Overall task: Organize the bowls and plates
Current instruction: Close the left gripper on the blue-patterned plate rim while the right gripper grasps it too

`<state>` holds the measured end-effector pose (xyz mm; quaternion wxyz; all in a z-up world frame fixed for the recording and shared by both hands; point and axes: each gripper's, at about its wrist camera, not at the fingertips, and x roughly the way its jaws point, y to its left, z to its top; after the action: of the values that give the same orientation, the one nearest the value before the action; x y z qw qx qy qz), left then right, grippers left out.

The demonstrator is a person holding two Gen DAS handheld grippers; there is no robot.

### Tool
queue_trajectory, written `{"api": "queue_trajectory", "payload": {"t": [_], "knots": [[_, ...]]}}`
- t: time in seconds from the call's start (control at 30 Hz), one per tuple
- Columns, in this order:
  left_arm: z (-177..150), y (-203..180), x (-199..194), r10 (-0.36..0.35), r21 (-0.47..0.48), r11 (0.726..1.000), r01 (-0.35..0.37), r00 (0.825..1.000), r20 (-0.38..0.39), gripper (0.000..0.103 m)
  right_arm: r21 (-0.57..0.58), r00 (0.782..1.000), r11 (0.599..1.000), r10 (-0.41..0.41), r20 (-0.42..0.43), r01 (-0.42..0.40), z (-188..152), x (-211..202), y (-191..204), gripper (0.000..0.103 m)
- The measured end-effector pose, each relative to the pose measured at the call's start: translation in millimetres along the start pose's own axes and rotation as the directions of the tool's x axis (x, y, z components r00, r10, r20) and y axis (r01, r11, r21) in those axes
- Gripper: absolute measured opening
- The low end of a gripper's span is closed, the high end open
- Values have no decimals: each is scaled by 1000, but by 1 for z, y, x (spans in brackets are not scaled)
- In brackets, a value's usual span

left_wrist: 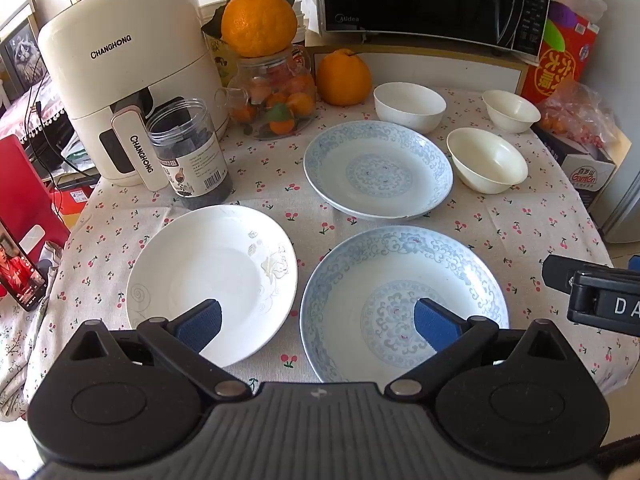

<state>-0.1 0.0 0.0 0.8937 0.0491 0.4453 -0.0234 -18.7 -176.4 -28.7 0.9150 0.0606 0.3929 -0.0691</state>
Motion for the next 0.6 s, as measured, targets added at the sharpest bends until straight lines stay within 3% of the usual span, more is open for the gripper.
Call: {"api": "queue_trajectory", "payload": {"t": [0.6], "knots": [[15,7,12,-1,7,1000,1,1000,2,103,9,1000,1000,8,-11,-8,8,2,0,103]]}}
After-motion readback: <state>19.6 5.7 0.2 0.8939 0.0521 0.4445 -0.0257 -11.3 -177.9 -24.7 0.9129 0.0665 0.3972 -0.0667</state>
